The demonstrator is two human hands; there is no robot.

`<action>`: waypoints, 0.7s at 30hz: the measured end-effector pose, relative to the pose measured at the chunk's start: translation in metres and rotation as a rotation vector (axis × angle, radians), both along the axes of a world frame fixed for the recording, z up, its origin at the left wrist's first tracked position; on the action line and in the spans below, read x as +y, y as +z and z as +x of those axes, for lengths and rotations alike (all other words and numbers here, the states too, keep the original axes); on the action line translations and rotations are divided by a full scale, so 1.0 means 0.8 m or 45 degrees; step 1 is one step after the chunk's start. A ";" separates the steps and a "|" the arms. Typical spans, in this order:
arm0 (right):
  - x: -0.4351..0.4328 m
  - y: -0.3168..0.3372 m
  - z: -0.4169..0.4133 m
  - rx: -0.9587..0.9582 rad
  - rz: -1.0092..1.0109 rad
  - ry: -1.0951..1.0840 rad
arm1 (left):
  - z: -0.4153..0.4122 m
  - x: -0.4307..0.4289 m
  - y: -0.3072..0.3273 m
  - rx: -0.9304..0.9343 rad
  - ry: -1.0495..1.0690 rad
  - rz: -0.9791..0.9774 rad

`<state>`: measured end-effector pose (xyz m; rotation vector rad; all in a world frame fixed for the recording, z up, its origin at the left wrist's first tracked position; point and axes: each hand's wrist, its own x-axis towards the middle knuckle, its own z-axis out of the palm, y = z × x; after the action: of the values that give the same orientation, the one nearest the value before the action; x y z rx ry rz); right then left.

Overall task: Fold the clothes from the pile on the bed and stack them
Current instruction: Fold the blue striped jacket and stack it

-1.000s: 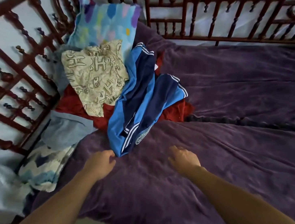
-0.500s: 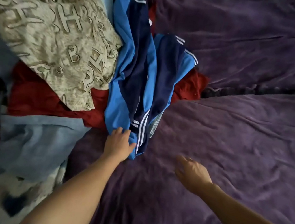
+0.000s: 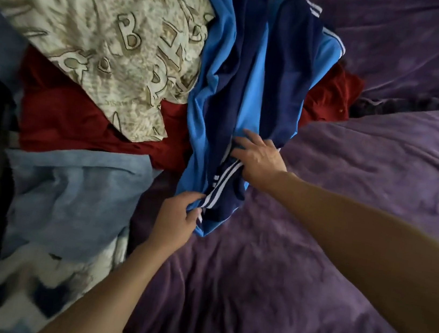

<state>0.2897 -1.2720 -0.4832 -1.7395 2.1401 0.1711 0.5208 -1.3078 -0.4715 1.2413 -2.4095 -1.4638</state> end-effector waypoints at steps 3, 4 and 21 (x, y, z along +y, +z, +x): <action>0.033 0.028 0.002 -0.178 -0.061 -0.156 | 0.007 0.001 0.029 0.007 0.106 0.081; 0.048 0.043 -0.004 -0.195 -0.077 -0.190 | 0.003 0.004 0.042 0.019 0.102 0.093; 0.277 0.411 -0.058 -0.186 -0.872 -0.475 | -0.056 0.088 0.348 -0.156 -0.399 -1.266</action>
<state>0.2432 -1.0507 -0.1545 -1.5366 2.5273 -0.8488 0.4760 -1.2373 -0.1929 0.7231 -2.8485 -0.0622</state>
